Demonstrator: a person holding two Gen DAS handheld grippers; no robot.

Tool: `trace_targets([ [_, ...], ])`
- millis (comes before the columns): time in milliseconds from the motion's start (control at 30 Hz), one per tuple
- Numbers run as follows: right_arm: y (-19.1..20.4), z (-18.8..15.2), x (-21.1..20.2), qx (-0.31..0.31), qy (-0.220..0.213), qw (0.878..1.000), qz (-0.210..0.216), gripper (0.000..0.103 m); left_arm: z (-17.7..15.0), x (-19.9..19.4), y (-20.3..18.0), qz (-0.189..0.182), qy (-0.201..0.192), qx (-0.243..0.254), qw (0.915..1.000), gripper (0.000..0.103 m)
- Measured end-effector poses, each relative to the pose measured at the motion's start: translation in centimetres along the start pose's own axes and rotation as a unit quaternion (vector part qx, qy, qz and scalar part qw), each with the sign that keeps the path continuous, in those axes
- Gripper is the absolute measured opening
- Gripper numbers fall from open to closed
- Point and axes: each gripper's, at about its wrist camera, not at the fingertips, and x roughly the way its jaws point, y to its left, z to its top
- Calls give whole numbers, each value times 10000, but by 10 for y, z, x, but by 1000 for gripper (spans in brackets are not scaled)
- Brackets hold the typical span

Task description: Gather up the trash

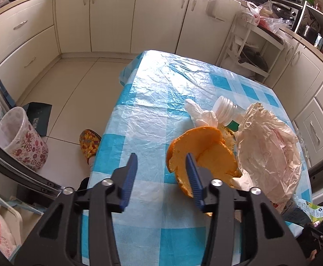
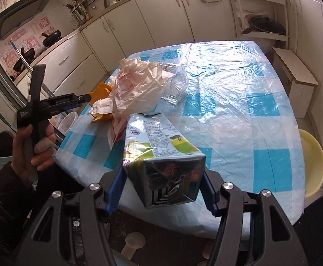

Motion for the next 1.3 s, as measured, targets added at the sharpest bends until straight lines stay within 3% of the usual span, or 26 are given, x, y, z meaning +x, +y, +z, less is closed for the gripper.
trace_targets([
  [100, -7, -1, -4, 225, -47, 9997, 63, 59, 3, 14, -4, 75, 107, 57, 9999, 47],
  [167, -8, -3, -6, 309, -85, 9995, 61, 59, 5, 20, -7, 159, 135, 58, 9998, 30],
  [200, -10, -3, -6, 354, -102, 9993, 62, 59, 6, 22, -8, 132, 177, 13, 9998, 11],
  [233, -11, -3, -6, 398, -123, 9991, 72, 59, 7, 22, -8, 100, 169, -53, 9998, 6],
  [400, -12, -5, -11, 485, -235, 9985, 101, 59, 5, -24, -25, 520, -594, 81, 9968, 4],
  [500, -16, -5, -13, 536, -292, 9980, 133, 59, -4, -74, -54, 823, -1396, 649, 9846, 4],
  [567, -18, -3, -13, 569, -319, 9977, 158, 59, -10, -87, -75, 1276, -1796, 1236, 9676, 4],
  [633, -19, -4, -14, 583, -345, 9975, 190, 59, -6, -76, -80, 1556, -1751, 1438, 9615, 4],
  [700, -18, -5, -17, 571, -401, 9974, 202, 59, 2, -72, -75, 1584, -1664, 1304, 9645, 4],
  [833, -24, -6, -22, 686, -511, 9960, 250, 59, -2, -117, -91, 1703, -2400, 1484, 9441, 4],
  [900, -26, -4, -20, 734, -500, 9955, 328, 59, 2, -109, -102, 1939, -2377, 1802, 9346, 4],
  [967, -24, -4, -22, 672, -542, 9956, 351, 59, 8, -108, -101, 1789, -2195, 1694, 9440, 4],
  [1033, -23, -5, -26, 608, -613, 9957, 324, 59, 2, -132, -109, 1634, -2498, 1729, 9386, 4],
  [1100, -27, -5, -26, 713, -635, 9947, 370, 59, 1, -145, -117, 1382, -2531, 1764, 9411, 4],
  [1133, -29, -5, -26, 776, -653, 9940, 409, 59, 3, -145, -118, 1183, -2419, 1693, 9481, 4],
  [1200, -30, -5, -30, 810, -734, 9930, 458, 59, 12, -140, -108, 582, -2001, 1281, 9696, 4],
  [1300, -30, -5, -39, 751, -939, 9916, 480, 59, 14, -135, -94, 1, -1691, 788, 9824, 4],
])
